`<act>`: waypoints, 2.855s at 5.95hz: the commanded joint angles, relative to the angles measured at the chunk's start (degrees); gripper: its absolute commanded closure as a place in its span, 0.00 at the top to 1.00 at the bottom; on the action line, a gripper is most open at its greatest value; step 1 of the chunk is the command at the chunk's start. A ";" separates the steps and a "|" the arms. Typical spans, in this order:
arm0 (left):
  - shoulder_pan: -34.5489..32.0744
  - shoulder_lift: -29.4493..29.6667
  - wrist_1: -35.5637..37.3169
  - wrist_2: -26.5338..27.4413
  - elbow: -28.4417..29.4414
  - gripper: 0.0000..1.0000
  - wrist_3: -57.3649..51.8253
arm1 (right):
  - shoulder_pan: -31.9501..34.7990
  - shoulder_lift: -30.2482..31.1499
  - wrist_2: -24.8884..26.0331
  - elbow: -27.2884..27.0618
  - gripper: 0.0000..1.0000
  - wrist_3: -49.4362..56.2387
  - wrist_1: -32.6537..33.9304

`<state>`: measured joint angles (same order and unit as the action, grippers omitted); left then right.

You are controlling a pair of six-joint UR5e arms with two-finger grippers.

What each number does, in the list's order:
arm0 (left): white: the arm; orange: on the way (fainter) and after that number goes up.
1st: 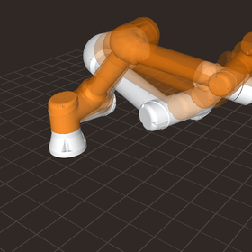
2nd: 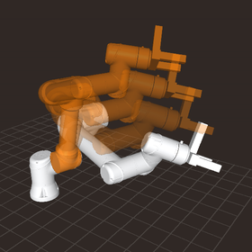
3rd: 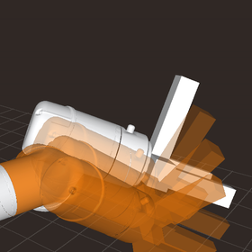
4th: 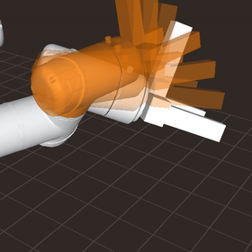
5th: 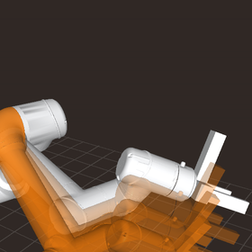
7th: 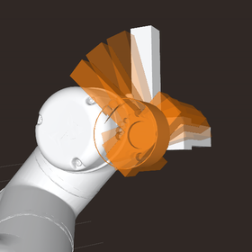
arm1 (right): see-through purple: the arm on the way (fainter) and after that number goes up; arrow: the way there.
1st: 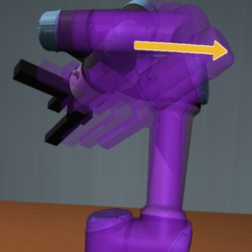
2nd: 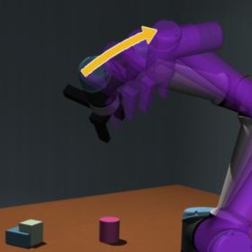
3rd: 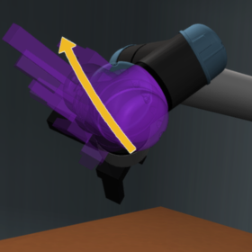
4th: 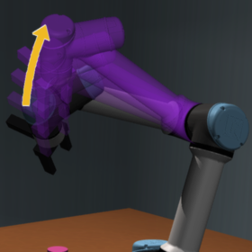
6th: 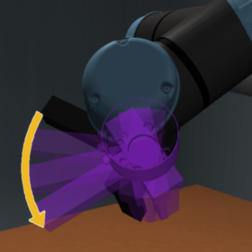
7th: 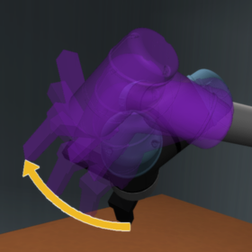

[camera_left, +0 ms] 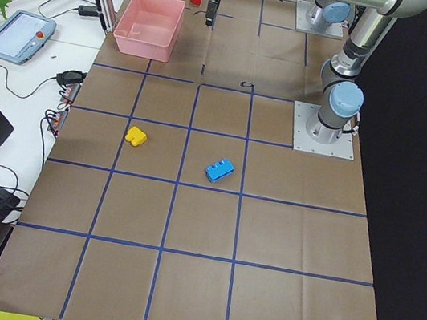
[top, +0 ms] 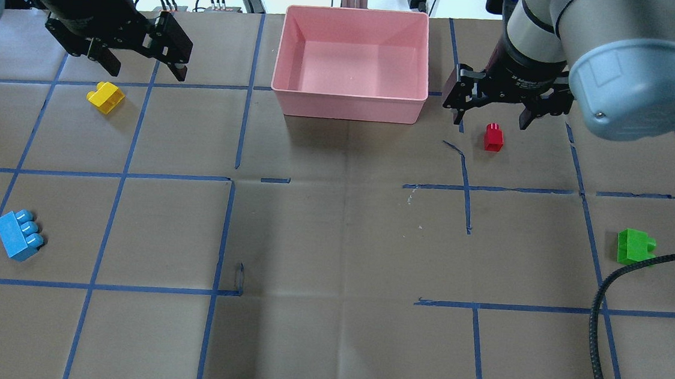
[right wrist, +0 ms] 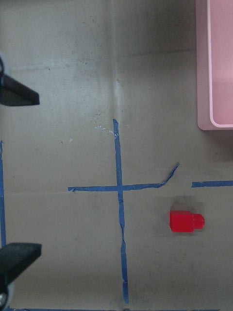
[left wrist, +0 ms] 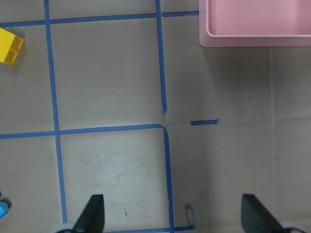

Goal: Put all blocks into box

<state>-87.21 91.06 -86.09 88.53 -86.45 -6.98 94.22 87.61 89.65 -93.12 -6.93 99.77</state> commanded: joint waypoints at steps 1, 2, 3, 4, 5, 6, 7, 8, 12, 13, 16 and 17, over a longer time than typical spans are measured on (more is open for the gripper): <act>3.68 2.18 0.83 -0.55 1.27 1.00 -4.41 | 0.00 0.19 0.08 -0.30 1.00 -0.71 -0.54; 9.54 2.89 0.75 -0.90 2.42 1.00 -9.41 | 0.00 -0.24 -0.09 -0.39 1.00 0.24 -1.16; 12.12 3.59 0.66 -0.91 2.60 1.00 -13.29 | 0.00 -0.51 0.60 -0.48 1.00 0.08 -0.73; 12.50 2.64 0.66 -0.56 1.30 1.00 -13.32 | -0.17 -0.77 0.70 -0.83 1.00 0.34 -0.98; 14.94 1.16 -0.13 0.31 0.59 1.00 -12.63 | -0.44 -0.86 0.78 -1.70 1.00 0.25 -0.90; 20.79 0.88 -0.22 0.32 0.23 1.00 -12.97 | -2.88 -0.08 1.74 -3.19 0.99 3.30 -0.81; 27.11 0.79 -0.22 0.32 0.32 1.00 -13.32 | -8.64 2.10 1.75 -4.25 0.98 12.21 -0.64; 32.22 0.79 -2.40 0.32 0.06 1.00 -13.24 | -15.92 5.00 1.40 -7.65 0.98 19.95 -0.20; 46.86 -0.60 -1.12 -0.12 -7.20 1.00 -2.67 | -36.71 4.27 -2.00 -18.90 1.00 32.87 7.76; 46.78 -2.18 2.21 -0.12 -10.89 1.00 5.75 | -37.17 -0.90 -1.85 -20.24 1.00 33.38 17.98; 47.04 -1.24 3.29 -0.03 -15.14 1.00 8.03 | -41.63 -7.10 -1.76 -26.38 0.99 33.65 25.53; 47.04 -1.06 6.51 0.06 -18.98 1.00 7.95 | -42.79 -7.01 -1.59 -27.63 0.99 37.48 29.82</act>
<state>-40.19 89.74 -81.87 88.52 -102.42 0.94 53.02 80.73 88.00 -119.17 27.91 125.83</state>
